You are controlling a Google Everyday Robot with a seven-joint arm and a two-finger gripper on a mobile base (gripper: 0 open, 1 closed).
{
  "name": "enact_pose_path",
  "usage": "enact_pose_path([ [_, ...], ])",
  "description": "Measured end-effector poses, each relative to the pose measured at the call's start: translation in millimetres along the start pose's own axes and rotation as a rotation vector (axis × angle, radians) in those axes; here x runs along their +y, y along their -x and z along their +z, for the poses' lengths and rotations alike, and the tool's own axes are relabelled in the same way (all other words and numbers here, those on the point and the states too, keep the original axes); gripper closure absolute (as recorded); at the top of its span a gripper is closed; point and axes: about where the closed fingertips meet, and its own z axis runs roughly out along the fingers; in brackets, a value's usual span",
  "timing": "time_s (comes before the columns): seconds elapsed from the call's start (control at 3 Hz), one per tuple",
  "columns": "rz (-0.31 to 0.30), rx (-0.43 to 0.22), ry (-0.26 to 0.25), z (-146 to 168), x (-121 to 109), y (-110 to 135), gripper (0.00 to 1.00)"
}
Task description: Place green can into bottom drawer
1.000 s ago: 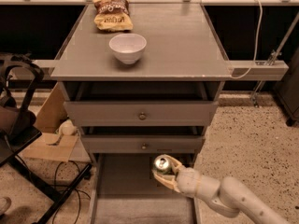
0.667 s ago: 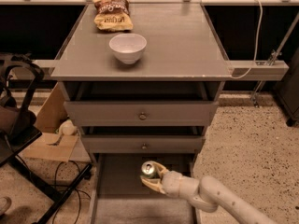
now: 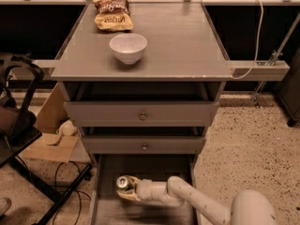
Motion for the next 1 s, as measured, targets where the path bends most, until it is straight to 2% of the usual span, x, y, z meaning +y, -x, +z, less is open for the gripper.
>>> enact_pose_path([
  [0.33, -0.018, -0.001, 0.032, 18, 4, -38, 1.0],
  [0.67, -0.012, 0.011, 0.025, 18, 9, -68, 1.0],
  [1.0, -0.01, 0.011, 0.022, 18, 8, -70, 0.82],
])
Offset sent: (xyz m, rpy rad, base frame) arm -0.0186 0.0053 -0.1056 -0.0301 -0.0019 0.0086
